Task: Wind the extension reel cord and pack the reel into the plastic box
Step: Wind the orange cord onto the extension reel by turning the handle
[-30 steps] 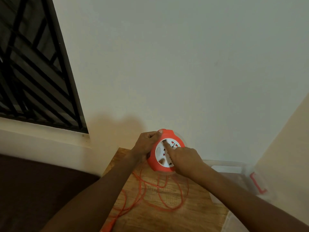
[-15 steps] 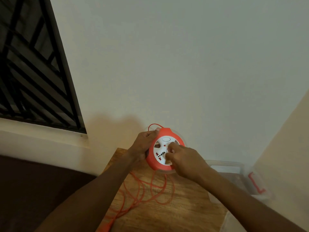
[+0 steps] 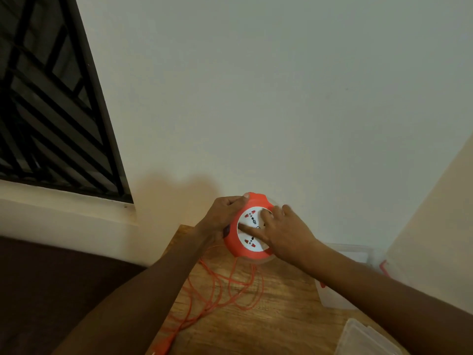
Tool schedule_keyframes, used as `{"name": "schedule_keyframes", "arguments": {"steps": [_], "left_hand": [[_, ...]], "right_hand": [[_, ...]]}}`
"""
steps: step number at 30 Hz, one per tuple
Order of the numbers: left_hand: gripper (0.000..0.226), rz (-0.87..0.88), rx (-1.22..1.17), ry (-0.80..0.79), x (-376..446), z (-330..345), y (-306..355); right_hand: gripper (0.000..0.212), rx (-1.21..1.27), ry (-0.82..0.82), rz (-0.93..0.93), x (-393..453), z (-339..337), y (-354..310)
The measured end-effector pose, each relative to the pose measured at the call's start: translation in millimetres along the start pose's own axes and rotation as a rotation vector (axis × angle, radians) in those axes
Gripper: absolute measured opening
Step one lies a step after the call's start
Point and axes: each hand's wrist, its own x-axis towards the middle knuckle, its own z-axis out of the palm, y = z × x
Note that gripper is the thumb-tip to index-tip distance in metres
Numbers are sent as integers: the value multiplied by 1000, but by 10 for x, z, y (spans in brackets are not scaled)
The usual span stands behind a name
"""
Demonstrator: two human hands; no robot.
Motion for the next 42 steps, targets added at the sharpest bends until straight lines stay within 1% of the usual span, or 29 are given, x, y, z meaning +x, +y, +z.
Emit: {"name": "schedule_keyframes", "arguments": {"steps": [2,5,7,10,11,13,14,16,18,19,21,22,24,30,37,40,42], "left_hand": [[38,24,-7,37,-3,33,-10],[30,98,8,111,4,102,-10],[28,119,17,150,-2,145,-25],[27,82,-48,172,-36,172,-73],[27,68,-66,176,-46,170,-88],[28,52,-74,180,-54,163,-99],[27,45,-79,174,-58,162,-99],[25,27,-103,154,-64,156,-89],[28,15,-109,128,-62,140,-78],[30,14,-105,110,-61,136,-76],[29,21,-103,74,-64,135,-73],[29,26,-100,59,-70,133,-70],[30,30,-88,32,-72,127,-75],[36,-14,-62,-23,-51,53,-98],[39,-37,-43,-71,-37,-21,-93],[44,-39,-21,-91,-36,-35,-81],[42,-24,15,-112,-17,-36,-76]], "right_hand": [[80,21,-36,109,21,3,-24],[86,132,-85,289,61,53,-165],[91,351,-116,437,103,74,-216],[88,822,-81,681,138,62,-185],[87,911,-61,712,135,61,-184],[86,949,-56,718,97,72,-215],[84,888,-53,702,68,77,-222],[72,666,15,624,5,79,-197],[62,456,118,425,-48,57,-148],[62,368,140,290,-65,55,-120],[66,250,115,71,-100,59,-81],[67,233,89,14,-109,54,-61],[64,213,62,-39,-125,44,7],[40,58,-21,-187,-191,-82,207],[47,-39,-55,-231,-151,-134,181],[42,-112,-67,-281,-132,-161,146],[39,-132,-78,-296,-111,-145,116]]}}
